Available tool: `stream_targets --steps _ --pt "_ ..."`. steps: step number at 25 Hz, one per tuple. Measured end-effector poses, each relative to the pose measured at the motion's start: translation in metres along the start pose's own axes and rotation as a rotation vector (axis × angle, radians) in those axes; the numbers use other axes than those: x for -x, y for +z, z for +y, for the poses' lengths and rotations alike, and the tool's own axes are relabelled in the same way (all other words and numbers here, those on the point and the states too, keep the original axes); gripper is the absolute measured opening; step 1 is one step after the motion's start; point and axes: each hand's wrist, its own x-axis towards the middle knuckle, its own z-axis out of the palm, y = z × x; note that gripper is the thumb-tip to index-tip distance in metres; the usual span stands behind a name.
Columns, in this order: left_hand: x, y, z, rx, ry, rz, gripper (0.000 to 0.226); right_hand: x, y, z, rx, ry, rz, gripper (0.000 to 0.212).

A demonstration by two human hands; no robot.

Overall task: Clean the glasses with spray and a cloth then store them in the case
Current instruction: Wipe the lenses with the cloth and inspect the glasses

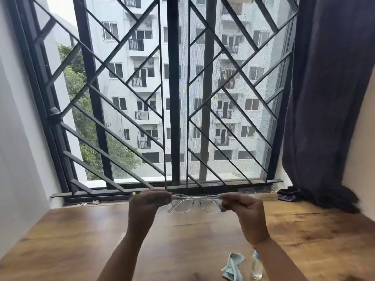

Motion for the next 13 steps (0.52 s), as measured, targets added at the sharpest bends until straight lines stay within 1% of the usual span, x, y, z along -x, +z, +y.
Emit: stream_targets --steps 3,6,9,13 --pt "0.011 -0.001 -0.019 0.017 -0.067 -0.018 0.038 0.009 -0.002 0.014 -0.028 0.15 0.018 0.039" --pt "0.026 -0.001 -0.034 0.001 -0.177 -0.013 0.045 0.019 -0.006 0.033 -0.051 0.276 0.038 0.044" --pt "0.044 -0.001 -0.044 0.023 -0.274 -0.017 0.044 0.031 -0.01 0.046 -0.033 0.321 0.026 0.046" --pt "0.061 0.001 -0.049 0.066 -0.328 0.002 0.043 0.048 -0.013 0.054 -0.027 0.321 0.021 0.04"
